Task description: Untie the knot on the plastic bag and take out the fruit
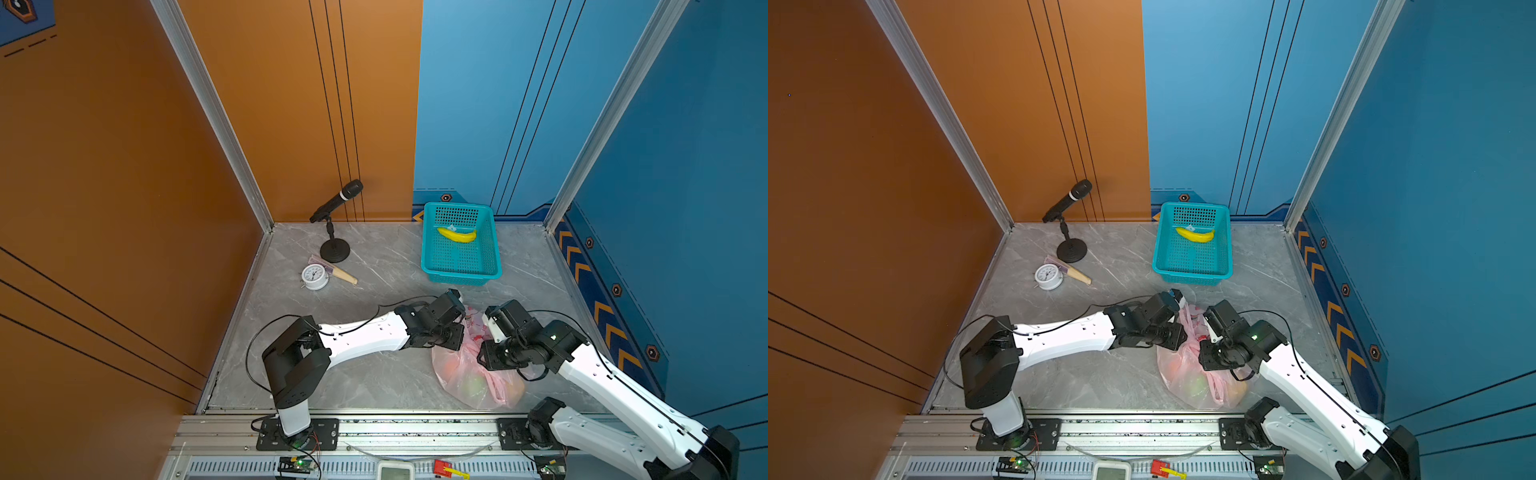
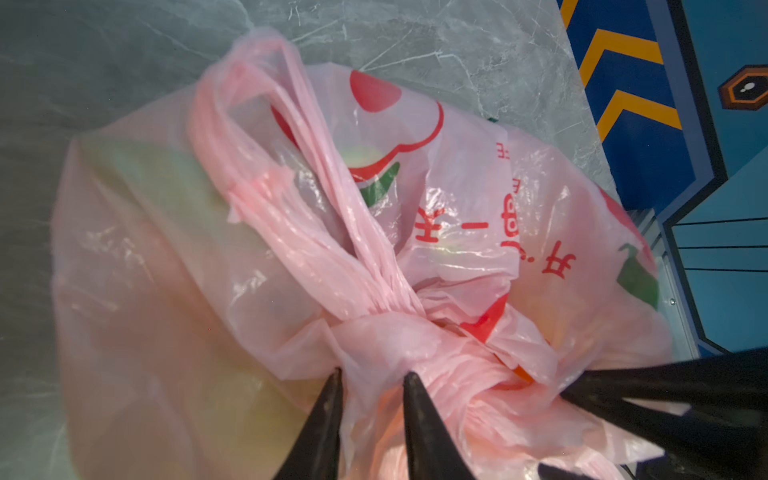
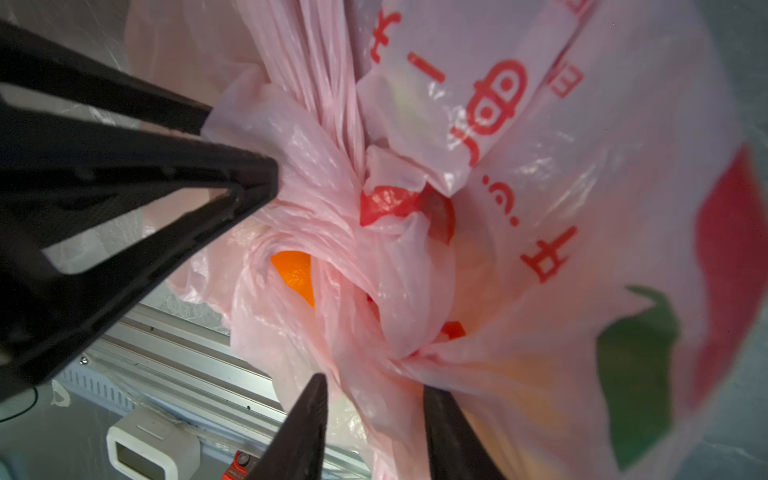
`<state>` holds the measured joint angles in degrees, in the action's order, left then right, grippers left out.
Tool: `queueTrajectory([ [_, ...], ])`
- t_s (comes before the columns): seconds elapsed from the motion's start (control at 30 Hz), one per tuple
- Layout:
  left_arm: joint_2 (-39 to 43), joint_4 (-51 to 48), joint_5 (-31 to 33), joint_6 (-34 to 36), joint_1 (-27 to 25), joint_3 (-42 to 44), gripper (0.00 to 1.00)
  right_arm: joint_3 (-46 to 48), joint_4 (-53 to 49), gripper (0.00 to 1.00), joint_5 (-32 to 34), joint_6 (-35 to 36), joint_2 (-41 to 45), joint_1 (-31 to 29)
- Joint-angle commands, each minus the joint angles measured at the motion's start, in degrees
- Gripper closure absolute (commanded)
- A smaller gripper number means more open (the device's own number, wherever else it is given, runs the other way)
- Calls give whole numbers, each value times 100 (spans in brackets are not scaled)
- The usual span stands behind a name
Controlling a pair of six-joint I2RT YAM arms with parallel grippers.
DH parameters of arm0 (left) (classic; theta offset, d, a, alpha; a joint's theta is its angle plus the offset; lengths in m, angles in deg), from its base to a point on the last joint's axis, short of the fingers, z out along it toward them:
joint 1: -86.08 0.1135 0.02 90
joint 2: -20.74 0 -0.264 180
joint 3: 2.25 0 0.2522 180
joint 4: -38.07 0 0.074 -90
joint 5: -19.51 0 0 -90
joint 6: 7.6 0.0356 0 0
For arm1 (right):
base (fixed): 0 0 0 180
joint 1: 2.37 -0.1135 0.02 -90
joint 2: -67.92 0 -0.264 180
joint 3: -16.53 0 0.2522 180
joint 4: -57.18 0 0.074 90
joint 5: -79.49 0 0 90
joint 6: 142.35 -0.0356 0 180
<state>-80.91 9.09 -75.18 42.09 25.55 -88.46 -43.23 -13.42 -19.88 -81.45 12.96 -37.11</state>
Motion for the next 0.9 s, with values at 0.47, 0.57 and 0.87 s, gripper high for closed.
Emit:
queueTrajectory([
  [0.47, 328, -30, 473, -44, 521, 283, 100, 175, 407, 100, 672, -673, 804, -152],
  [0.57, 454, -126, 564, 45, 708, 283, 100, 126, 296, 100, 826, -719, 958, -150],
  [0.87, 760, -355, 644, 260, 1364, 305, 100, 73, 271, 100, 1405, -1064, 1662, -27],
])
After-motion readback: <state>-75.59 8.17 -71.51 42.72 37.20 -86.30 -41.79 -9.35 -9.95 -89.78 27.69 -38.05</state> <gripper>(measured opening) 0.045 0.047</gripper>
